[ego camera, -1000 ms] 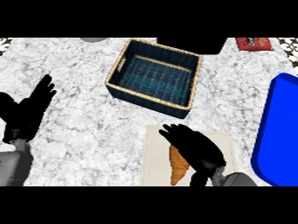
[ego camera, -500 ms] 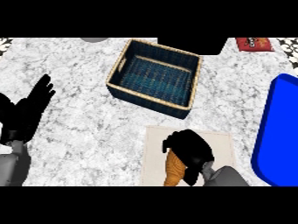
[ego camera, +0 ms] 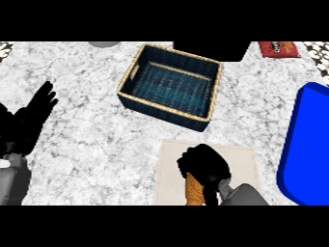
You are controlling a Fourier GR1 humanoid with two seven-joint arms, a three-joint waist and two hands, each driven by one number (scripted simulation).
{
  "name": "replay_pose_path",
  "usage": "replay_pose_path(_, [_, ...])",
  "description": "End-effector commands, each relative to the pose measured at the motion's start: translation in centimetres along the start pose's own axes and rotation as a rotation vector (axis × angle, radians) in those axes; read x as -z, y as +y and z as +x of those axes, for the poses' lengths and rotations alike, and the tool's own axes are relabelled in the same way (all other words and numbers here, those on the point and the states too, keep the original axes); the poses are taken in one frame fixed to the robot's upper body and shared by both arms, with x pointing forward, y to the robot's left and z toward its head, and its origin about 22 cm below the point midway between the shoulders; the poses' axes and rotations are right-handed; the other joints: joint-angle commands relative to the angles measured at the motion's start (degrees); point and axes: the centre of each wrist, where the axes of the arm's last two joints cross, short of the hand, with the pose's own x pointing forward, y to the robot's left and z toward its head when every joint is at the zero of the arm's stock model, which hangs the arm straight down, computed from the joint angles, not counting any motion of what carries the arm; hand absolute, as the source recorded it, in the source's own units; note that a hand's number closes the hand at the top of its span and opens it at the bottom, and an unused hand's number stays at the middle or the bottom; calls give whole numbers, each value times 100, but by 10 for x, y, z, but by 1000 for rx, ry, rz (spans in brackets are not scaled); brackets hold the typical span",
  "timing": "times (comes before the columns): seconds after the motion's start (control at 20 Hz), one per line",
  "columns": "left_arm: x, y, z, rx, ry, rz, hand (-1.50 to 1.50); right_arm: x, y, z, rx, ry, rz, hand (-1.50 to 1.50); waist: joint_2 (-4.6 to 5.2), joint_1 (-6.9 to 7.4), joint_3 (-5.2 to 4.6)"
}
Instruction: Pick the croissant from the placemat and place it in the basket
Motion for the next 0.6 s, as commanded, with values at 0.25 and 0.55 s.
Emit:
replay_pose_path(0.25, [6, -7, 5, 5, -18, -38, 0, -1, -7, 75, 221, 187, -188, 150, 56, 299, 56])
replay_pose_path(0.55, [9, -21, 4, 5, -13, -79, 0, -18, -19, 108, 478, 175, -353, 150, 103, 444, 77])
